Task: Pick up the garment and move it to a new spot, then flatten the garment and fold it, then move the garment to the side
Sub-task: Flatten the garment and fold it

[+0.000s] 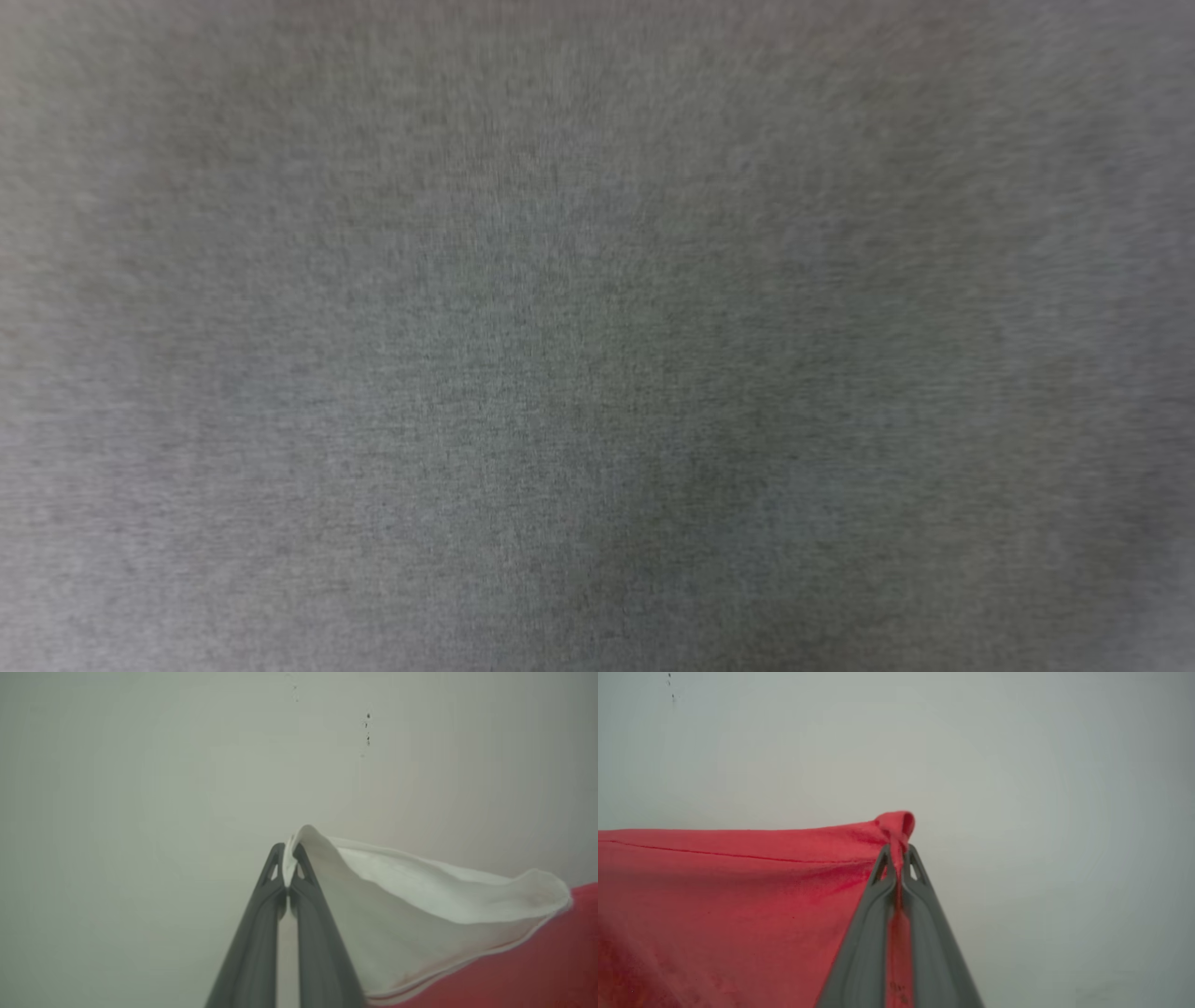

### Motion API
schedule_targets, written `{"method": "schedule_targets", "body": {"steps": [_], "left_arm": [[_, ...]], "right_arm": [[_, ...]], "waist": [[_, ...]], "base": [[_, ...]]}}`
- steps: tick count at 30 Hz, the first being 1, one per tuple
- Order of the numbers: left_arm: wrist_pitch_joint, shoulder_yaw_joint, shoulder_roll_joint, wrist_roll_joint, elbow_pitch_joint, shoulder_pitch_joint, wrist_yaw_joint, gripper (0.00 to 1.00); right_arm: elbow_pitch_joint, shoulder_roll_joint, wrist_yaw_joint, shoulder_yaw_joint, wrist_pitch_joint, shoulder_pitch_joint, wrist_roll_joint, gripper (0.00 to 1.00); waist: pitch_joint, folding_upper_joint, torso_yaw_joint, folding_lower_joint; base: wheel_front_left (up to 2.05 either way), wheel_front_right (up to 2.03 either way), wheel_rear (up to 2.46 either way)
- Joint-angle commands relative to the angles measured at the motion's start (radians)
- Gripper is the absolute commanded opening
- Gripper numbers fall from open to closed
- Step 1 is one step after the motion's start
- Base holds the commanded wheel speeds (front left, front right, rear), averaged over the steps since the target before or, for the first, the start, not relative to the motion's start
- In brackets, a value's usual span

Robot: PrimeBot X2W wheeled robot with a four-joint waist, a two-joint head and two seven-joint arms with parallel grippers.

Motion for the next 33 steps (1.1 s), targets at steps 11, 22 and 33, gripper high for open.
{"method": "schedule_targets", "body": {"steps": [11, 22, 33], "left_arm": [[-0.059, 0.001, -0.02, -0.031, 0.088, 0.04, -0.016, 0.0], [-0.134, 0.006, -0.011, -0.093, 0.112, 0.359, -0.059, 0.0], [-0.193, 0.066, -0.002, -0.206, -0.133, 1.038, 0.032, 0.0]], "right_arm": [[0.16, 0.01, -0.001, 0.134, -0.075, -0.045, 0.089, 0.0], [0.198, -0.015, -0.001, 0.35, -0.146, 0.219, 0.209, 0.0], [0.059, -0.083, -0.001, 0.412, -0.216, 0.733, 0.293, 0.0]], "waist": [[0.169, 0.0, 0.019, -0.0002], [-0.012, 0.0, 0.026, -0.0002], [-0.271, 0.0, 0.042, -0.0002]], "base": [[0.0, 0.0, 0.0], [0.0, 0.0, 0.0], [0.0, 0.0, 0.0]]}}
